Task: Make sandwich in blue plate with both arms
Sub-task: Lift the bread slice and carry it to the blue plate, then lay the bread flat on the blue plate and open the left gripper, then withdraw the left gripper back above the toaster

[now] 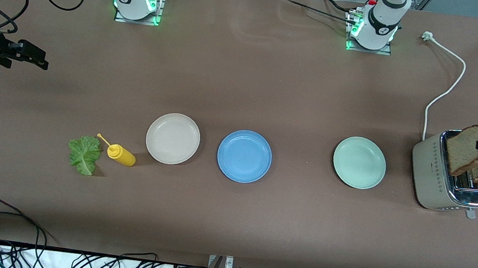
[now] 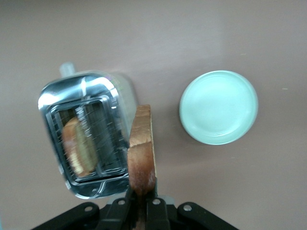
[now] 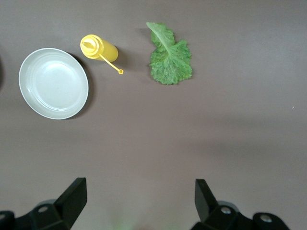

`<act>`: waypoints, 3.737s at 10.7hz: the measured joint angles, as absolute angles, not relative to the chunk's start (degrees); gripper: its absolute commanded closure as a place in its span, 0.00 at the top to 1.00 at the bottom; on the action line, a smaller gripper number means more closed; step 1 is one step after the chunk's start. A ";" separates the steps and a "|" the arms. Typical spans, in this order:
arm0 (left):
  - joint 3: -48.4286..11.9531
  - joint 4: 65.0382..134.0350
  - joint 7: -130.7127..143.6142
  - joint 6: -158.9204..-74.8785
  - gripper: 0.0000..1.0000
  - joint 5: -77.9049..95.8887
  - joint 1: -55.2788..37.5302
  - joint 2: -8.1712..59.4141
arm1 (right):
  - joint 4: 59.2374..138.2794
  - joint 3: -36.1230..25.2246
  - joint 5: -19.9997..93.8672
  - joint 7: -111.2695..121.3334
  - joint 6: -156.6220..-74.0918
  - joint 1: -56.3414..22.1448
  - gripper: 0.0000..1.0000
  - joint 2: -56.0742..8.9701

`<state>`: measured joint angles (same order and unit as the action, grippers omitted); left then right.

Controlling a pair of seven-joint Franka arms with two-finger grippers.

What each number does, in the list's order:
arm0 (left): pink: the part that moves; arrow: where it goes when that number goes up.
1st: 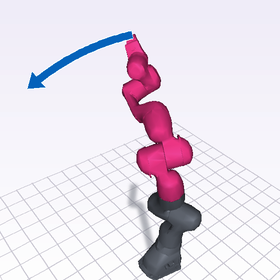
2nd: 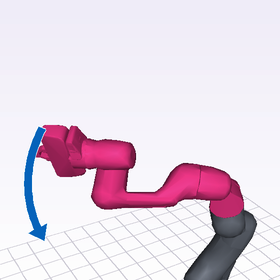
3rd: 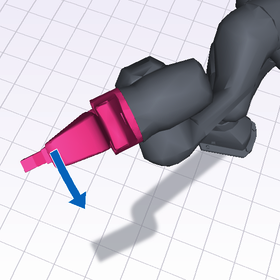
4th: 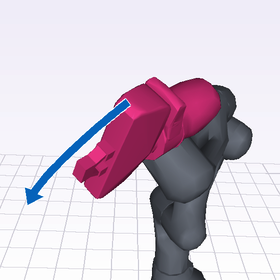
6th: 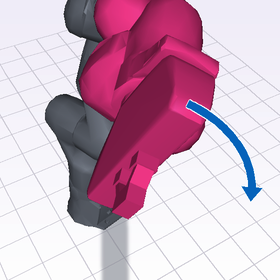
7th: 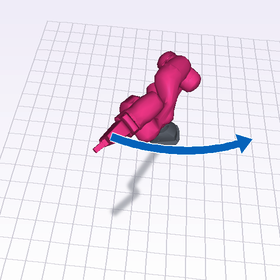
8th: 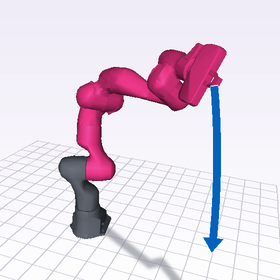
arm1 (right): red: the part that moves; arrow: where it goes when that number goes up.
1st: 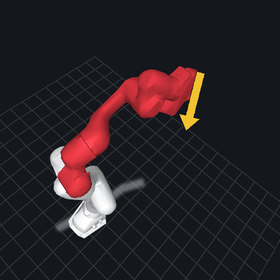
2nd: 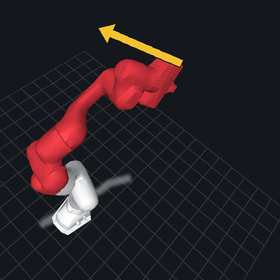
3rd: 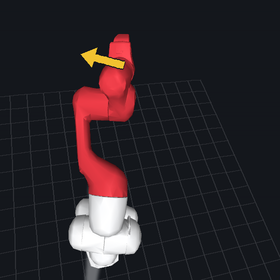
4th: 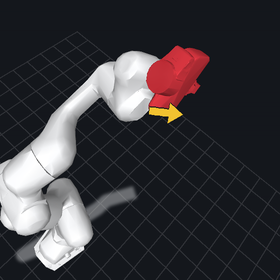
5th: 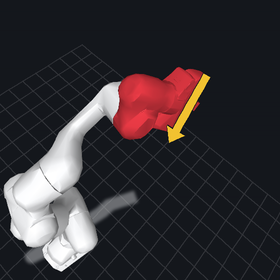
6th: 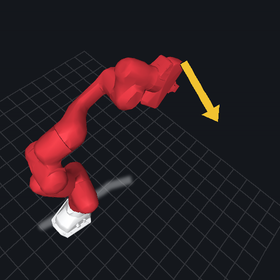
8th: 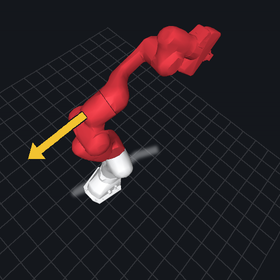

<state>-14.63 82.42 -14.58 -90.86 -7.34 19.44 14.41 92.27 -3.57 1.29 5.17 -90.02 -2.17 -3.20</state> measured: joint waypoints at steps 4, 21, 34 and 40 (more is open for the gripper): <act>-25.63 82.38 -12.84 -89.79 0.00 -3.50 18.20 15.56 | 92.23 -3.56 1.31 5.17 -90.02 -2.18 1.00 -3.21; -26.12 82.98 -7.88 -131.59 0.29 33.87 -7.53 48.09 | 92.16 -3.60 1.34 5.17 -89.85 -2.12 1.00 -3.38; -24.97 83.77 -9.67 -116.54 1.00 14.25 2.57 36.97 | 92.11 -3.60 1.71 5.17 -90.01 -2.12 1.00 -3.37; -24.95 84.35 -9.59 -101.61 1.00 -5.86 8.85 20.65 | 92.08 -3.53 1.21 5.17 -91.25 -2.20 1.00 -3.41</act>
